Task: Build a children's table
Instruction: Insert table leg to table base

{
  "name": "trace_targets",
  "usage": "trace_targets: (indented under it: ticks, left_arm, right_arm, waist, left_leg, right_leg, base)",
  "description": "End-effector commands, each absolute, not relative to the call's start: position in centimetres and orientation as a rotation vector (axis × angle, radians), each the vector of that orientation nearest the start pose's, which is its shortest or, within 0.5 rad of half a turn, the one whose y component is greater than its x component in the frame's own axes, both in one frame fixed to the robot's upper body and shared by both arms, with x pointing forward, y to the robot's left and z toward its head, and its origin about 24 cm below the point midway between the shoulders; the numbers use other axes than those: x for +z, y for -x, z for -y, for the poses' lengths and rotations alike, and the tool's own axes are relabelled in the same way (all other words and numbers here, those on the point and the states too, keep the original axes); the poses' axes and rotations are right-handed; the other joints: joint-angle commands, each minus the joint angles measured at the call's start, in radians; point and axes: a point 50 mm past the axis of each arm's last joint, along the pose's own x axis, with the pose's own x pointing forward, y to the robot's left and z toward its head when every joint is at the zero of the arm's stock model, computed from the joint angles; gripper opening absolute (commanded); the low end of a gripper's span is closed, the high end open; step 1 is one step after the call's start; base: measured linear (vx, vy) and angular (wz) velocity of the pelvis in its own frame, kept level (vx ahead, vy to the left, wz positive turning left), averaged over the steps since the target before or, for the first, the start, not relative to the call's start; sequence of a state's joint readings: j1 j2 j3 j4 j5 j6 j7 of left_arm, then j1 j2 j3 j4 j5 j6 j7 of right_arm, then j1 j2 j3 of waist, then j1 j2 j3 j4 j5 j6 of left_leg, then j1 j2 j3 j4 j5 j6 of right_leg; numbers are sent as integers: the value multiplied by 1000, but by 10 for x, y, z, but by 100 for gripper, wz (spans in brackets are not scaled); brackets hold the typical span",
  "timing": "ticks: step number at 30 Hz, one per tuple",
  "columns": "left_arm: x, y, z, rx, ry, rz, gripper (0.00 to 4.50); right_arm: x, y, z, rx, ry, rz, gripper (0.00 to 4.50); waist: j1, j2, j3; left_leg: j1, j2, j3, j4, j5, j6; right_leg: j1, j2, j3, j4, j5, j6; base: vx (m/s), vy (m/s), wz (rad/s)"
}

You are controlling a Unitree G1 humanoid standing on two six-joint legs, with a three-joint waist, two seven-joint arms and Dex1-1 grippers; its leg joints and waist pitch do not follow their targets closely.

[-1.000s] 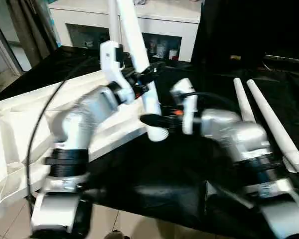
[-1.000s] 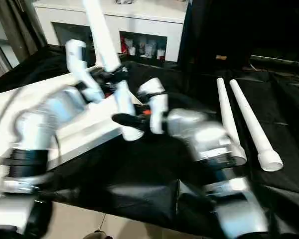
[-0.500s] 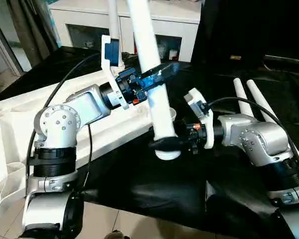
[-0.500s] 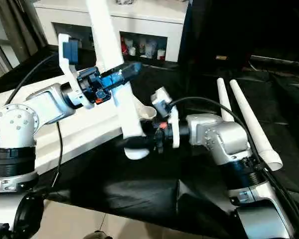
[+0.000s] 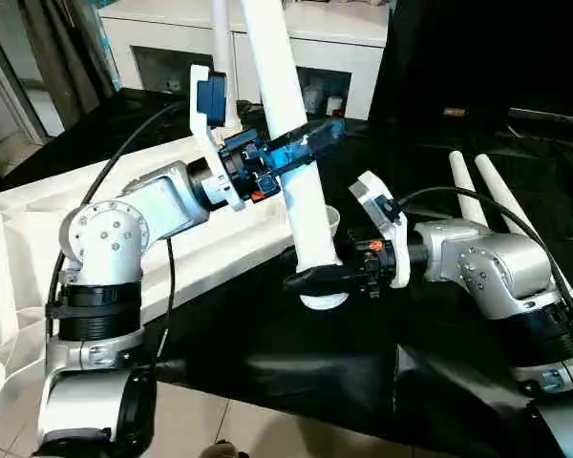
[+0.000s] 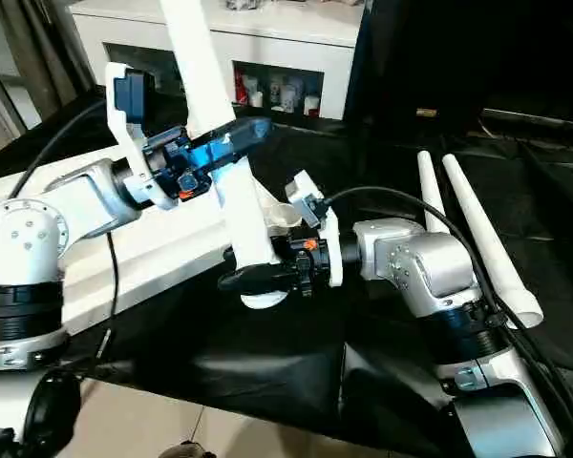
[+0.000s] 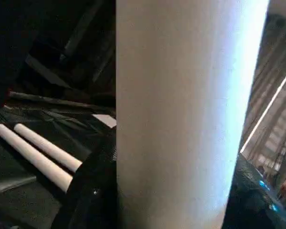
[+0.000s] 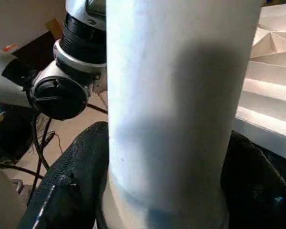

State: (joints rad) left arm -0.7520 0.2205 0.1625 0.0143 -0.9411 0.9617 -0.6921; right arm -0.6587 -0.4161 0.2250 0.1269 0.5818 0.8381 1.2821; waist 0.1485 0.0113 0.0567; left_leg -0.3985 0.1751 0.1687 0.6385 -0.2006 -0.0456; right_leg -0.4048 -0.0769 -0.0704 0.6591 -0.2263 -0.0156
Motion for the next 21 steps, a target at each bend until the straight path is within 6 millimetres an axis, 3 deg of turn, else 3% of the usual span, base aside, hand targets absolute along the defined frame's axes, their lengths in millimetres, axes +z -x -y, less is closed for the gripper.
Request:
trace_targets:
  ticks: [1, 3, 5, 6, 11, 17, 21]
  left_arm:
    - [223, -313, -96, -1243, 538, -8, 242]
    - [223, -333, -99, -1027, 522, -13, 256]
    - [227, -339, -101, -941, 527, 27, 272]
    - [228, -341, -102, -911, 532, 33, 284]
    - [232, -345, -104, -872, 593, 61, 299]
    - [230, -346, -102, -854, 607, 49, 232]
    - [229, -346, -101, -858, 618, 49, 217]
  right_arm:
    - [140, -293, 100, 1623, -216, -435, 270]
    - [139, -297, 101, 1575, -184, -423, 270]
    - [138, -299, 100, 1548, -177, -418, 270]
    - [138, -300, 100, 1543, -174, -416, 270]
    - [135, -304, 98, 1501, -155, -402, 270]
    - [135, -306, 97, 1476, -143, -390, 270]
    - [137, -310, 96, 1444, -108, -345, 270]
  waist:
    - [2, -9, -74]
    - [2, -7, -74]
    - [4, -11, -75]
    - [3, -14, -75]
    - [1, -12, -77]
    - [2, -9, -78]
    - [5, -9, -77]
  left_leg:
    - [18, 52, -18, -77, -36, 17]
    - [18, 53, -20, -77, -43, 11]
    - [20, 51, -19, -76, -45, 8]
    - [14, 50, -21, -77, -33, 7]
    - [14, 48, -20, -73, -21, 15]
    - [17, 51, -20, -74, -26, 22]
    - [16, 51, -20, -74, -31, 15]
  right_leg:
    - [62, -77, 53, -73, -1, -222]
    - [62, -76, 53, -74, 3, -222]
    - [63, -76, 53, -76, 0, -213]
    - [69, -77, 53, -75, 12, -209]
    - [66, -77, 51, -72, 41, -220]
    - [64, -76, 50, -70, 45, -234]
    - [63, -77, 50, -70, 44, -237]
  base:
    - [0, 0, 0]
    - [0, 0, 0]
    - [0, 0, 0]
    - [0, 0, 0]
    - [0, 0, 0]
    - [0, 0, 0]
    - [0, 0, 0]
